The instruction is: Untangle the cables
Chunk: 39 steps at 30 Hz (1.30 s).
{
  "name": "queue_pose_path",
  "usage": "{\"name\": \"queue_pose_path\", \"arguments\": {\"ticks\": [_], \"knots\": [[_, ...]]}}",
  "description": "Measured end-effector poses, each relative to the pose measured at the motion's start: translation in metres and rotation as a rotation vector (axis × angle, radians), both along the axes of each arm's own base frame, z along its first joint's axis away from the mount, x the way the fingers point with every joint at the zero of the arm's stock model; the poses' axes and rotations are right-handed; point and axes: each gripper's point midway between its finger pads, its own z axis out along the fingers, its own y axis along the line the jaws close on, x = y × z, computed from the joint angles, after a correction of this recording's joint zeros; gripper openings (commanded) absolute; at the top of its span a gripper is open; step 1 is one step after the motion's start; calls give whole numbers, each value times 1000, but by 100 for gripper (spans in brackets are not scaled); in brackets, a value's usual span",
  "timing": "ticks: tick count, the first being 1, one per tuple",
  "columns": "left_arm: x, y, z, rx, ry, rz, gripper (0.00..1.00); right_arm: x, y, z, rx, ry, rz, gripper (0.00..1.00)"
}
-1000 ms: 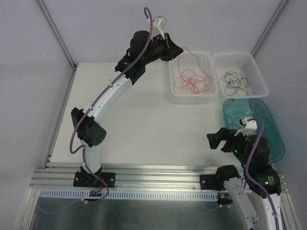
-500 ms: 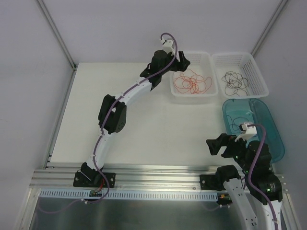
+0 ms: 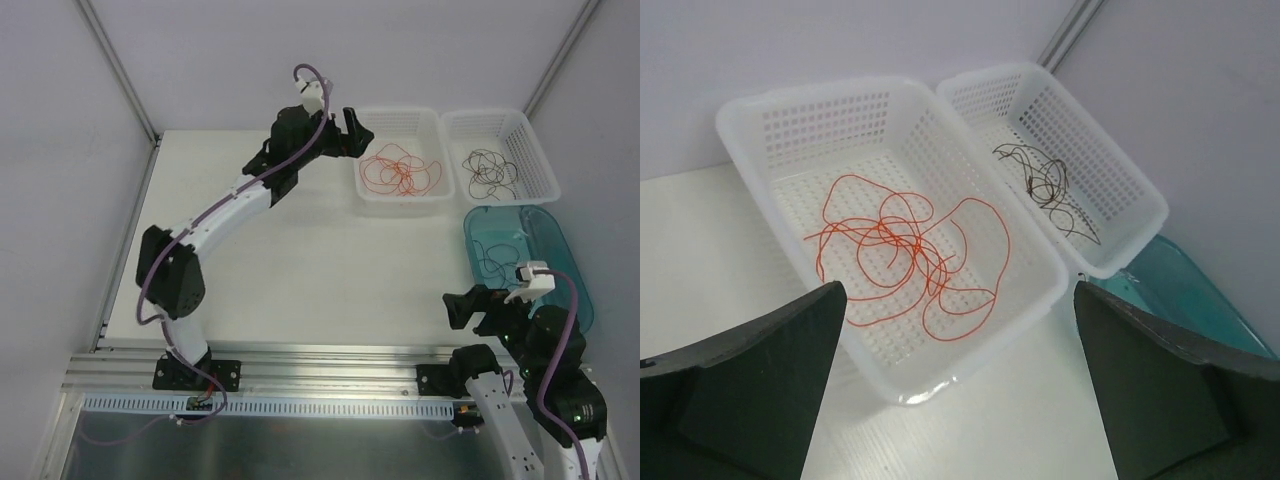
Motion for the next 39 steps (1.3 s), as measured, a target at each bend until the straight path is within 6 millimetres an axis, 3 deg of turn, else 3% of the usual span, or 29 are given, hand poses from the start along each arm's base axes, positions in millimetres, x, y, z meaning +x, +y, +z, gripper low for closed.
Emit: {"name": "queue_pose_path", "arguments": {"ticks": [4,7,15,18,23,26,31,35,39], "knots": [[-53,45,43,-32,-17,46,99,-6,-8,20,-15,-56,-24,99],[-93,85,50,-25,-7,108,99,-11,-15,27,-30,-70,-52,100],[-188,187,12,62,80,279,99,-26,-33,46,-71,-119,-111,97],[-225,225,11,61,69,339,99,-31,-42,49,-100,-138,-144,97],[-279,277,26,7,6,407,99,-39,-53,52,-130,-170,-180,97],[-304,299,22,-6,-8,431,99,-44,-56,54,-142,-199,-185,97],[-336,327,0,13,17,462,99,-63,-65,63,-146,-280,-203,97],[-356,345,-14,9,26,491,99,-78,-73,69,-143,-329,-232,97],[-372,362,-25,-9,38,521,99,-80,-77,70,-148,-330,-249,97]]}}
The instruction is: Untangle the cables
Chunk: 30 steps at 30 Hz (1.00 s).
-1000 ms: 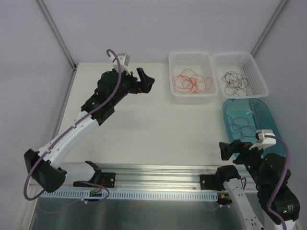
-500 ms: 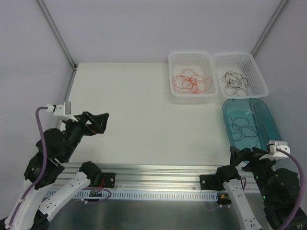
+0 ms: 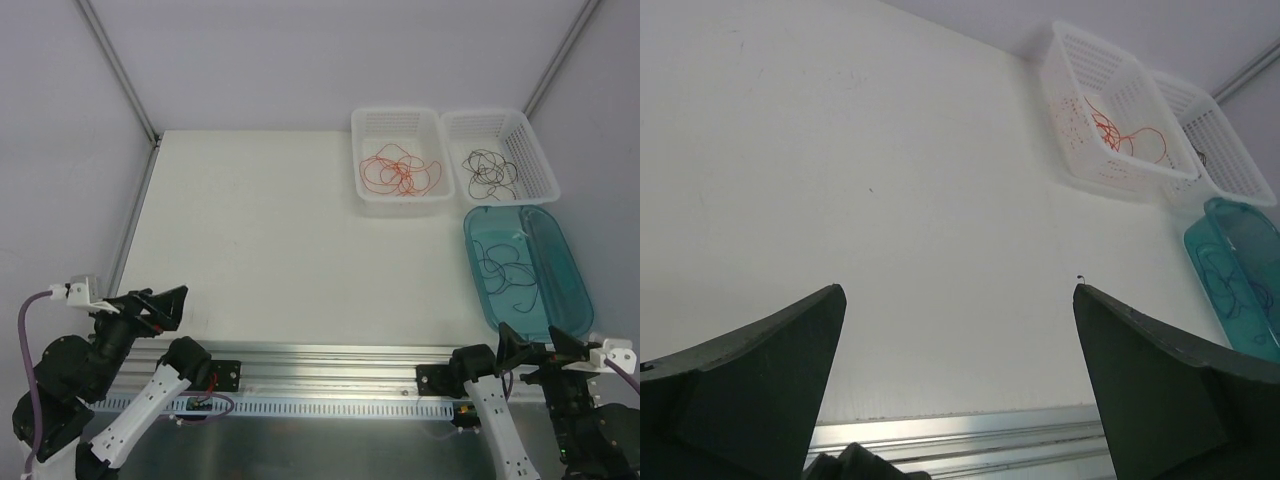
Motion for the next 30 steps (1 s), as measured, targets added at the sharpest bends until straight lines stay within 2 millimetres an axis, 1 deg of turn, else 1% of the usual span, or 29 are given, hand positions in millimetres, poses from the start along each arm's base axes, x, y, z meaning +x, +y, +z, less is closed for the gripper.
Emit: {"name": "queue_pose_path", "arguments": {"ticks": [5,11,20,30], "knots": [[-15,16,-1,-36,3,37,99,-6,-4,0,-2,3,-16,97],[-18,25,-12,-35,48,87,99,-12,-9,-1,-4,7,-28,97],[-19,34,-22,-36,84,139,99,-12,-11,-15,-19,65,-27,97],[-20,35,-23,-38,90,147,99,-12,-11,-16,-19,67,-26,97]]}}
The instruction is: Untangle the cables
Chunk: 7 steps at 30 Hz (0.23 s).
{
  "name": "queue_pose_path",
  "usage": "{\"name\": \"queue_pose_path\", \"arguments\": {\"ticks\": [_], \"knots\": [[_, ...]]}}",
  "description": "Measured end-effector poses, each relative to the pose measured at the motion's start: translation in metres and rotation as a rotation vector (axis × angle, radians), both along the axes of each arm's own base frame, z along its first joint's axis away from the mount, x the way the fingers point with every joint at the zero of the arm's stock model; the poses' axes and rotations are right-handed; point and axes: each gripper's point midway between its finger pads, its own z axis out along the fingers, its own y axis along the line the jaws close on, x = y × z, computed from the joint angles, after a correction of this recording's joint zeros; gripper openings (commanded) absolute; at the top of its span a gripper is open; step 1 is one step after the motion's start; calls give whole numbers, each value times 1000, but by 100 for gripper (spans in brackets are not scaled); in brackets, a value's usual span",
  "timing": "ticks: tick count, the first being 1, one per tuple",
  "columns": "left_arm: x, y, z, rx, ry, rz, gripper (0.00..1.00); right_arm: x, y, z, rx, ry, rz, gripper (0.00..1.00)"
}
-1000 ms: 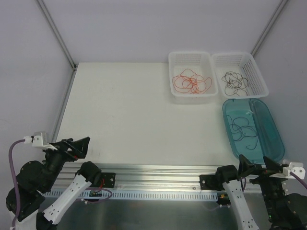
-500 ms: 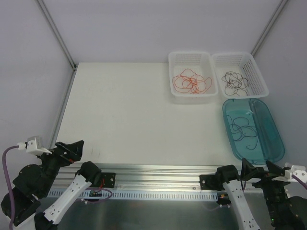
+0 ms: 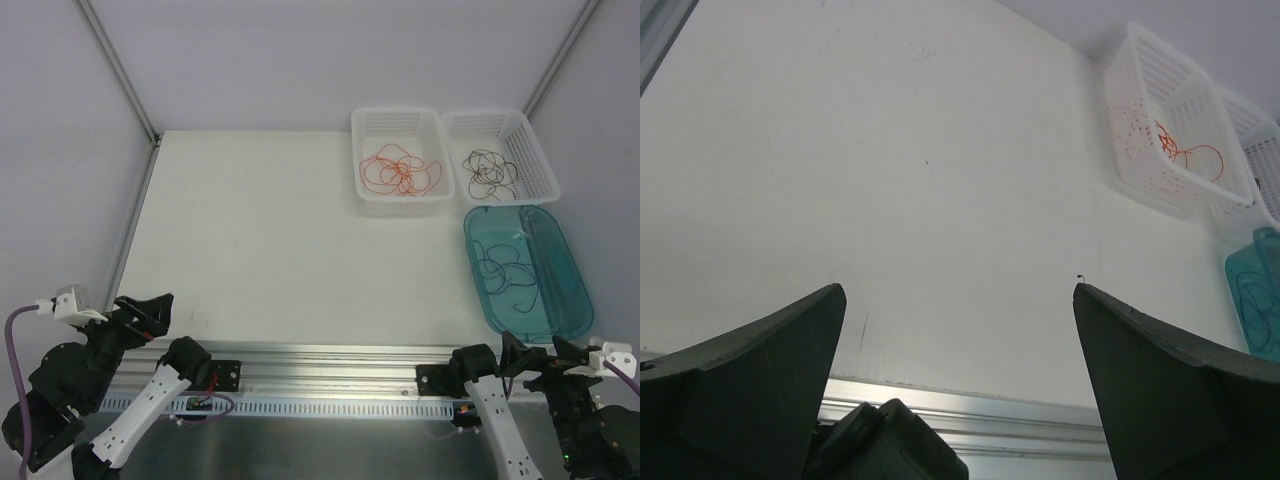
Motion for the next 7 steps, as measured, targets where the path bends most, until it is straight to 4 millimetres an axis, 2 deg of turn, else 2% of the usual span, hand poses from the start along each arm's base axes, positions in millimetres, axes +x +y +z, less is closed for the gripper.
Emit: {"name": "queue_pose_path", "arguments": {"ticks": [7], "knots": [[0,0,1,-3,-2,1,99,0,0,0,1,0,1,97]]}}
